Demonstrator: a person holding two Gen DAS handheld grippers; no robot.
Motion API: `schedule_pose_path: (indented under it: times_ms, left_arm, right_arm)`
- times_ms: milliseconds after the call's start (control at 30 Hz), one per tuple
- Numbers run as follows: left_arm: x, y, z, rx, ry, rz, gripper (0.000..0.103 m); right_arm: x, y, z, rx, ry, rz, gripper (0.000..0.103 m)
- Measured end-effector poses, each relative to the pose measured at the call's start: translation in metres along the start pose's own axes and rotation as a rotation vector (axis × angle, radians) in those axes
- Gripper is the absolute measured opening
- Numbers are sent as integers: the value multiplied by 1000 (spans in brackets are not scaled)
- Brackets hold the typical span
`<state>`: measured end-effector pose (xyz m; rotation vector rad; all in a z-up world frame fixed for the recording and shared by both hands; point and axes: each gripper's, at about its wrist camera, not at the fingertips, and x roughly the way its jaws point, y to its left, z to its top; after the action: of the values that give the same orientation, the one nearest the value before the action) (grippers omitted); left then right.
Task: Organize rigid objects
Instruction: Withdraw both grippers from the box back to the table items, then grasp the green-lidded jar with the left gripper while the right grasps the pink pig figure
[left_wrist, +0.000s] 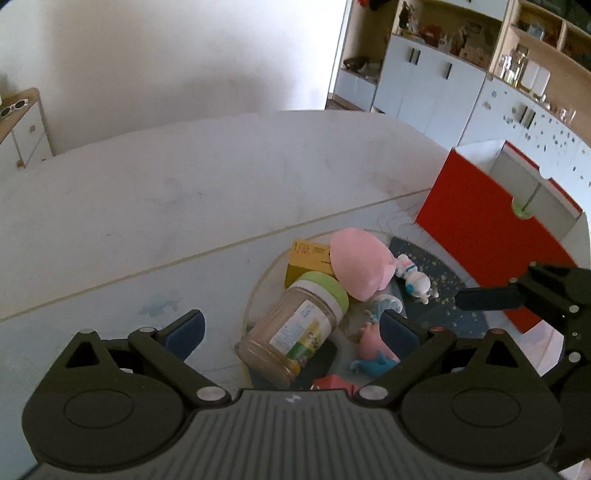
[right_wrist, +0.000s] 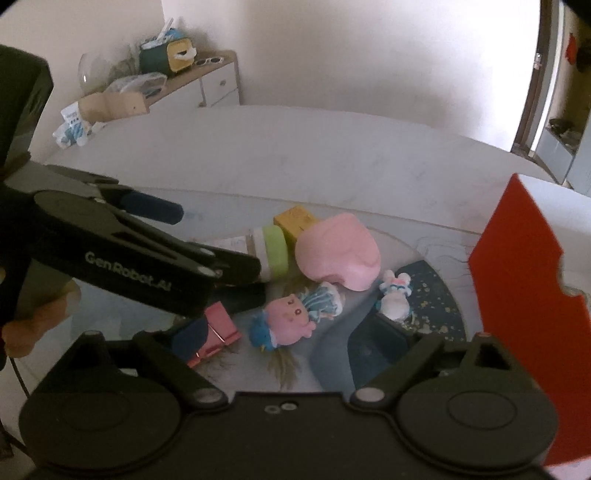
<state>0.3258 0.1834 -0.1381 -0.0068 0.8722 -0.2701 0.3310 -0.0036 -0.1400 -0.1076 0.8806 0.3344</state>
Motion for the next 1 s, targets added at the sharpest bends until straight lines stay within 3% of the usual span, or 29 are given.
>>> schedule_pose_path:
  times_ms: [300, 667, 867, 1000]
  left_arm:
    - [22, 12, -1, 15, 55, -18, 101]
    - [37, 17, -2, 18, 86, -29, 100]
    - [38, 16, -2, 30, 78, -31, 89]
    - [37, 13, -1, 48, 67, -42, 74]
  right_arm:
    - [13, -4, 6, -109, 13, 40, 92]
    - [31, -9, 8, -127, 36, 74, 87]
    - [39, -13, 5, -120, 52, 90, 81]
    - [41, -12, 3, -129, 48, 87, 78]
